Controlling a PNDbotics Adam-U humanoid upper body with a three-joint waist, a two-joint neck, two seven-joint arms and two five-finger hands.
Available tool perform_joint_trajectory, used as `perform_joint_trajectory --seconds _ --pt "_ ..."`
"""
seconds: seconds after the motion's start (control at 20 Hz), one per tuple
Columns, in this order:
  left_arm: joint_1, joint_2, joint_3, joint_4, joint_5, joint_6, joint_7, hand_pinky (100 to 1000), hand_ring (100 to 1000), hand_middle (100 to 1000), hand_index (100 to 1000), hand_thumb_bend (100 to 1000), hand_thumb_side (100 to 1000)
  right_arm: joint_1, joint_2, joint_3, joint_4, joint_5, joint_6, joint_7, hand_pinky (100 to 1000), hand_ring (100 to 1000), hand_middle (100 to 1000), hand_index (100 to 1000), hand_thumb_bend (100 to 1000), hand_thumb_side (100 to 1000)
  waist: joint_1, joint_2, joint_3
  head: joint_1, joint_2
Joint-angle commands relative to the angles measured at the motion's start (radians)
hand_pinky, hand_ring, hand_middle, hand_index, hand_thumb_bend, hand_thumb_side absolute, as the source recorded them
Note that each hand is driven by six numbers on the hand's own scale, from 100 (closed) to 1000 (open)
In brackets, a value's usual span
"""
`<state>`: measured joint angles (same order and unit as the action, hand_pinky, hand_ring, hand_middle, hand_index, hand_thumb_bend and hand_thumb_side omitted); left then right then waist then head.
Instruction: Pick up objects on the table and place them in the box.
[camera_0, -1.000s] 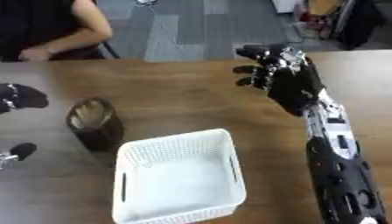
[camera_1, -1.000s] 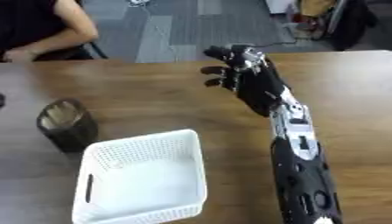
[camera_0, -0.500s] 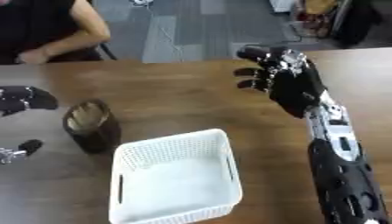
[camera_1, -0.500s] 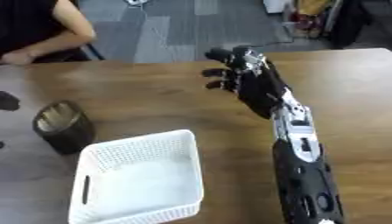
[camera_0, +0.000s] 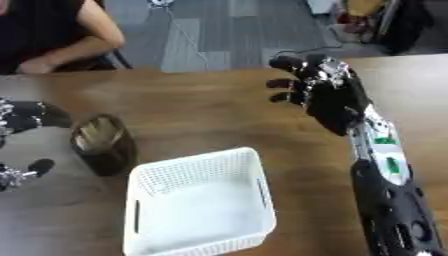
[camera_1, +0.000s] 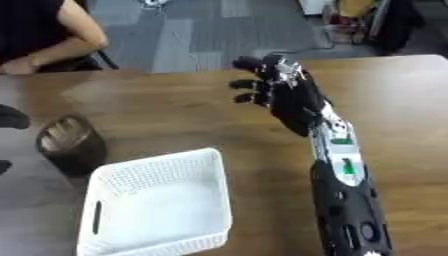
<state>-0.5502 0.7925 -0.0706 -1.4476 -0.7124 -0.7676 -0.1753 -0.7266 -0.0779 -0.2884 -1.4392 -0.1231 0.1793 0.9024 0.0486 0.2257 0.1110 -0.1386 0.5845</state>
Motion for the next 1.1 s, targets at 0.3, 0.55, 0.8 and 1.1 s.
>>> perform_joint_trajectory --seconds 0.3,0.55,0.8,1.1 --pt "-0.030 0.000 0.002 0.039 -0.016 -0.005 -0.001 100 100 757 880 117 216 -0.019 0.001 0.007 -0.022 0.001 0.001 0.005 788 849 984 953 100 1000 0.005 -0.013 -0.003 0.006 -0.009" --pt "-0.032 -0.008 0.000 0.053 -0.019 -0.005 0.000 100 100 754 878 107 215 -0.019 0.002 0.007 -0.023 0.001 0.001 0.005 788 848 984 953 100 1000 0.005 -0.011 -0.005 0.006 -0.009" --pt "-0.042 -0.017 0.003 0.083 -0.030 0.000 0.002 100 100 752 877 106 215 -0.023 0.003 0.009 -0.022 0.002 0.001 0.005 788 848 984 953 100 1000 0.005 -0.008 -0.009 0.008 -0.015" --pt "-0.068 -0.039 0.005 0.145 -0.052 0.000 0.013 100 100 747 876 100 215 -0.028 0.010 0.018 -0.025 0.004 0.002 0.005 788 848 984 953 100 1000 0.006 -0.002 -0.020 0.012 -0.025"
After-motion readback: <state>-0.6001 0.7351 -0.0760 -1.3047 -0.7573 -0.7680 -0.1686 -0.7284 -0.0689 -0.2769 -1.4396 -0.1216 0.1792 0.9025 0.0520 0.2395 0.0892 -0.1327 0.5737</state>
